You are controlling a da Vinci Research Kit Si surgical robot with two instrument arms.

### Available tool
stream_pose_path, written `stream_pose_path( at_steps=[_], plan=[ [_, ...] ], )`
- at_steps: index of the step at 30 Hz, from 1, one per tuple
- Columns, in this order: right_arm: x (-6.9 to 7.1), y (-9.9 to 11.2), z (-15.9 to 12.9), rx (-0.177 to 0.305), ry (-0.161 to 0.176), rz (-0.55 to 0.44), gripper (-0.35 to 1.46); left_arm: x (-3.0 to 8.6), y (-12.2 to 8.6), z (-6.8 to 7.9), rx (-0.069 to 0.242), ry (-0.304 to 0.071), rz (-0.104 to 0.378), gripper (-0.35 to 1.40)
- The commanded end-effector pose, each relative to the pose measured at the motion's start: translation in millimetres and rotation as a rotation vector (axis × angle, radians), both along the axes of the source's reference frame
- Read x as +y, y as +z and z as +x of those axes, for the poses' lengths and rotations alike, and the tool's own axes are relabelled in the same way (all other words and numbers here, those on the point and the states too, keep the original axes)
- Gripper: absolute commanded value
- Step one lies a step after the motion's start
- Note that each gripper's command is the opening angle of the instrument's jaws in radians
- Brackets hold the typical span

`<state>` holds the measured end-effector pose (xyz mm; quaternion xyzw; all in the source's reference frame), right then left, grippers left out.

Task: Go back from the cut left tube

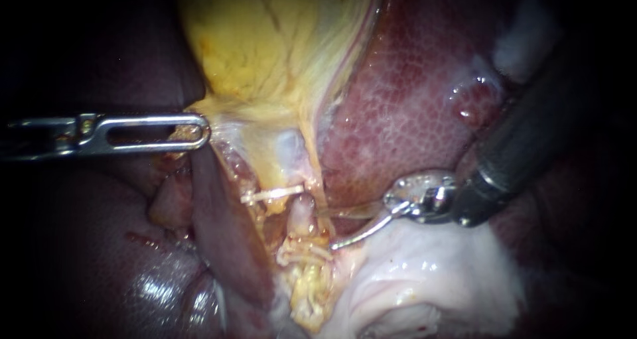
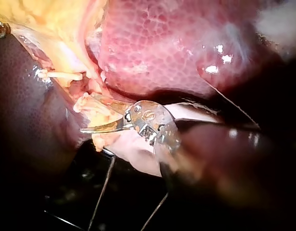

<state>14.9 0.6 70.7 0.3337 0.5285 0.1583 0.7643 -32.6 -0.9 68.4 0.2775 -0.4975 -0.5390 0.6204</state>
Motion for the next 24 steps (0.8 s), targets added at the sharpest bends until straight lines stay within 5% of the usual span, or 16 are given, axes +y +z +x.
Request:
stream_pose_path(
  at_steps=[1,8,17,24],
  plan=[
    [0.5,-0.6,-0.4,-0.002,0.011,-0.018,1.43,0.0,0.1,0.0,0.001,0.000,0.000,-0.35],
    [2.7,-3.9,-2.2,-0.009,0.047,-0.110,1.43,-0.3,0.8,-0.4,0.003,-0.002,-0.004,-0.35],
    [2.9,-4.6,-3.0,-0.002,0.043,-0.148,1.43,-0.8,1.8,-1.3,0.005,-0.009,-0.012,-0.35],
    [2.9,-4.9,-3.3,-0.001,0.042,-0.147,1.43,-1.8,4.1,-3.9,0.021,0.013,-0.014,-0.35]
  ],
)
